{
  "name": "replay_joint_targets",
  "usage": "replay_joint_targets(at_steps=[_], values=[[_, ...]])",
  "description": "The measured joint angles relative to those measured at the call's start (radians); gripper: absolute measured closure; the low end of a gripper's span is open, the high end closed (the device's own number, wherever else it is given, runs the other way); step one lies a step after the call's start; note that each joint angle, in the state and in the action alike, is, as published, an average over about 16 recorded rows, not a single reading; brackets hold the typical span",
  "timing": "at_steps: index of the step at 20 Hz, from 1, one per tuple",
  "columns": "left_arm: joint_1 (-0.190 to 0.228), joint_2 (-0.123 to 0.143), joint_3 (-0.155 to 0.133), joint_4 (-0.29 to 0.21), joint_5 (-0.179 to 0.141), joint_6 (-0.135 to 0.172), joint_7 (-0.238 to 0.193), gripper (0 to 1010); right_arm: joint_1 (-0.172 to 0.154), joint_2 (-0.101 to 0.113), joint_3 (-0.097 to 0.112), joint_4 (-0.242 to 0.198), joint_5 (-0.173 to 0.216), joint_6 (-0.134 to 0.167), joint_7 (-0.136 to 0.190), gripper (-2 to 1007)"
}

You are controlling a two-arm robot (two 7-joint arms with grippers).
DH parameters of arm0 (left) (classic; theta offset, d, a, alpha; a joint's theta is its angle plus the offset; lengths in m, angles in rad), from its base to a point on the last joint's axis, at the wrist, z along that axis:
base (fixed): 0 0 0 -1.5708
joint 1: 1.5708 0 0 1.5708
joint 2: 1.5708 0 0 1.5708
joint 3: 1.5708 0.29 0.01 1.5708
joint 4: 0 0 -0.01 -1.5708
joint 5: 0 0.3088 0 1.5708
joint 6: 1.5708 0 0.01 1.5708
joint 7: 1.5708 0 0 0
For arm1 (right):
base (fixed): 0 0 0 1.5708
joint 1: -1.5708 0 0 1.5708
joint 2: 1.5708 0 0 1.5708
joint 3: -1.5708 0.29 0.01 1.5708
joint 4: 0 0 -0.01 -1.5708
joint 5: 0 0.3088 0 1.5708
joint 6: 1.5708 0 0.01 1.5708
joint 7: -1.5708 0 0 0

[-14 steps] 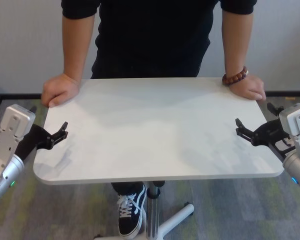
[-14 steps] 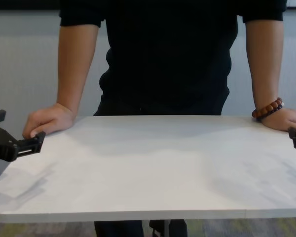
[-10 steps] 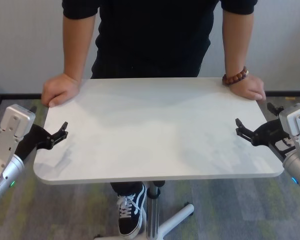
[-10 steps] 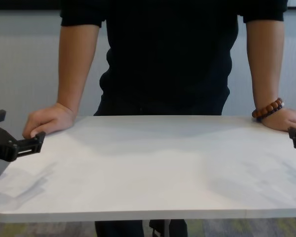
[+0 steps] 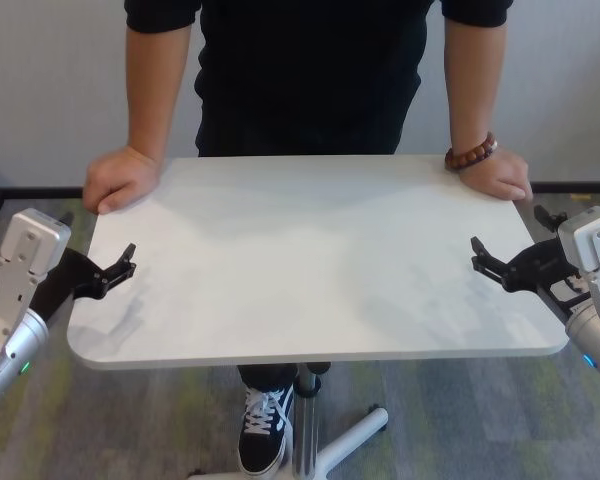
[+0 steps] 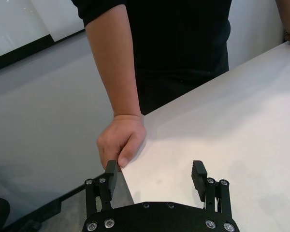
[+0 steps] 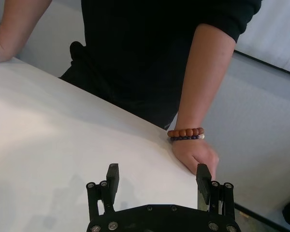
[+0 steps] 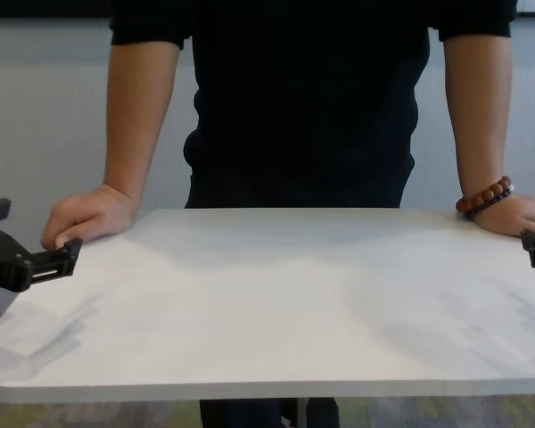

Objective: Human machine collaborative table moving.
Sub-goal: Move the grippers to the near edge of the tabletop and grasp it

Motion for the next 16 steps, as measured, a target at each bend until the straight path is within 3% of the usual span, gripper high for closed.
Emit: replay_joint_targets(at_steps=[16], values=[[0.0,0.0,0.0,0.0,0.0,0.0,0.0,10,0.0,0.0,0.0,0.0,0.0,0.0,0.0,4]])
